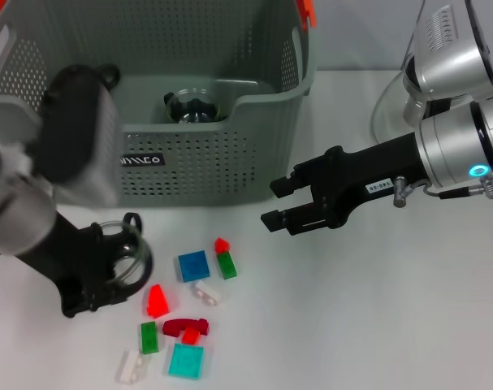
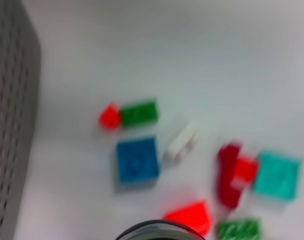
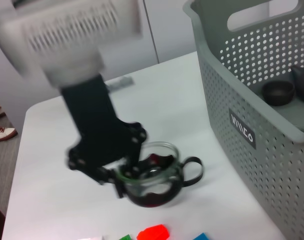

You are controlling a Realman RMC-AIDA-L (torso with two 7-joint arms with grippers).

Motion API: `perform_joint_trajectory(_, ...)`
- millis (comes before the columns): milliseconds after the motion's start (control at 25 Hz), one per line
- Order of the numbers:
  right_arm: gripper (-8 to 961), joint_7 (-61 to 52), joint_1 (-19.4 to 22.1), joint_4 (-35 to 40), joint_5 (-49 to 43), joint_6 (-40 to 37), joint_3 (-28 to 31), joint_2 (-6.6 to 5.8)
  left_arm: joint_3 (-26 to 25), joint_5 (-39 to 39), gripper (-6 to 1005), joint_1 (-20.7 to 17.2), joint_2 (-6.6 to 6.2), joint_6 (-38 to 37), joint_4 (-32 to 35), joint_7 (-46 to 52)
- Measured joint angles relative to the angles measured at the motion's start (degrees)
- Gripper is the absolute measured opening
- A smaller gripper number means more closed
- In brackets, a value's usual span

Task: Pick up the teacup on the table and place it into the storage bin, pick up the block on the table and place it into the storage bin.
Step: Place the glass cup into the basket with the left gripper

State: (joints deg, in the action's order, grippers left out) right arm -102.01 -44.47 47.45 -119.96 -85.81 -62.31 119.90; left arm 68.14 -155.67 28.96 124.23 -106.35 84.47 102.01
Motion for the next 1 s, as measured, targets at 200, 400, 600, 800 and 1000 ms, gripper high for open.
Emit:
perform_joint_trajectory(200,613,0.5,0.0,0.1,0.0,-0.9,0.1,-0.43,-16.7,11.7,48,3.1,-0.57,-11.3,2.0,2.0)
perform_joint_trajectory(400,613,1.0,0.0,0.2,0.0,-1.4,0.2,-0.87,-19.5,23.9,45,1.8,-3.83,-11.9,1.2,7.0)
perform_joint_trajectory(600,614,1.3,0.1,0.2,0.0,-1.8,0.2,-1.01,-24.0,29.9,43,2.8,-5.4,-11.1,0.8,7.8)
perform_joint_trajectory(800,614,1.4,0.2,0.2,-0.1,-2.0,0.2,-1.0,-28.5,29.9,43,7.1,-6.89,-6.4,-1.4,8.2)
perform_joint_trajectory(1000,614,1.5,0.2,0.2,-0.1,-2.1,0.2,-0.93,-27.3,26.7,46,12.7,-8.89,7.7,-8.8,12.1)
